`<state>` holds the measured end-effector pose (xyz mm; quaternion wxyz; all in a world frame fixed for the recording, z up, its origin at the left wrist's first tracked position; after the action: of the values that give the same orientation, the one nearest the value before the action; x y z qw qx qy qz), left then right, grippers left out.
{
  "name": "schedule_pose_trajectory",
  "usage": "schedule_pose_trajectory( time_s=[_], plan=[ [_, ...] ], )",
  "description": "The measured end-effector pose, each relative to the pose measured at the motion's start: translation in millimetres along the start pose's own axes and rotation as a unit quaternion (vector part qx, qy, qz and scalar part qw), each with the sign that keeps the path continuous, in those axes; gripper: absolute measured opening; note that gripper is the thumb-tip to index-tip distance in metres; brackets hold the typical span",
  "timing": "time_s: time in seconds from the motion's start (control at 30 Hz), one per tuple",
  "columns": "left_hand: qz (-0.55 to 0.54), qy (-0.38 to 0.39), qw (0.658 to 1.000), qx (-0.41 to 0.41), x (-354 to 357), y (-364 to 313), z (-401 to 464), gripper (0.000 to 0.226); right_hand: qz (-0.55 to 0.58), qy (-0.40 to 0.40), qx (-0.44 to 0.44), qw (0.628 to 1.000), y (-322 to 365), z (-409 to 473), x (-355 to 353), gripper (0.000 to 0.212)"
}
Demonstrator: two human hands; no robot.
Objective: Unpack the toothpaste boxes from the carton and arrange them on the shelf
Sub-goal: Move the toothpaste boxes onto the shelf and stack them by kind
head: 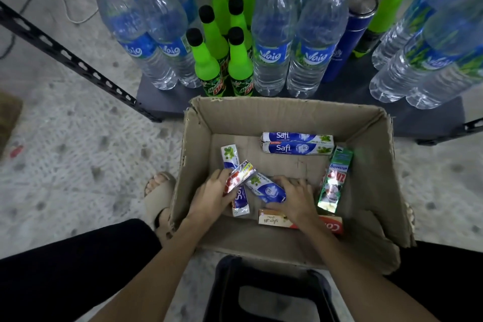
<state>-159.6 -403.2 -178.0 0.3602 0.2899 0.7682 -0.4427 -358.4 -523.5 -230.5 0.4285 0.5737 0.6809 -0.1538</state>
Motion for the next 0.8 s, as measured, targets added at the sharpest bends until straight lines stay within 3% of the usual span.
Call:
schedule_pose_trajectory(
  time_s=[0.33, 0.43, 0.6, 0.8],
  plan=[
    [-0.028, -0.049, 0.997, -0.057, -1.3, -2.7, 0.0, 0.039, -0.105, -0.039, -0.056, 0.992, 3.1, 7.2, 1.2, 0.073],
    [-0.043, -0.060, 0.995, -0.063, 1.6, 0.1, -0.7, 0.041, -0.087, -0.038, -0.053, 0.994, 2.1, 8.5, 2.0, 0.069],
    [-0.046, -0.076, 0.994, -0.070, 7.1, 2.8, 4.7, 0.040, 0.033, -0.068, 0.006, 0.997, -7.0, 18.1, -1.5, 0.062],
    [-0.056, -0.083, 0.993, -0.070, 7.6, 1.1, 12.8, 0.039, 0.038, -0.071, 0.006, 0.997, -8.2, 27.4, -5.0, 0.062]
  ],
)
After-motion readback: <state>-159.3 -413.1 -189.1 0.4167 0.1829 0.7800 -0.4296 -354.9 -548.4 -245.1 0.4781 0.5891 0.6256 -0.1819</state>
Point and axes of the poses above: each hand's wrist, its own z-axis towards the middle knuckle, its own x-axis out of the palm, y = z × x, the point moved 1 cm from there along z, towards the middle knuckle, and after that the axes turned 8 degrees about x, right-handed, at the moved point
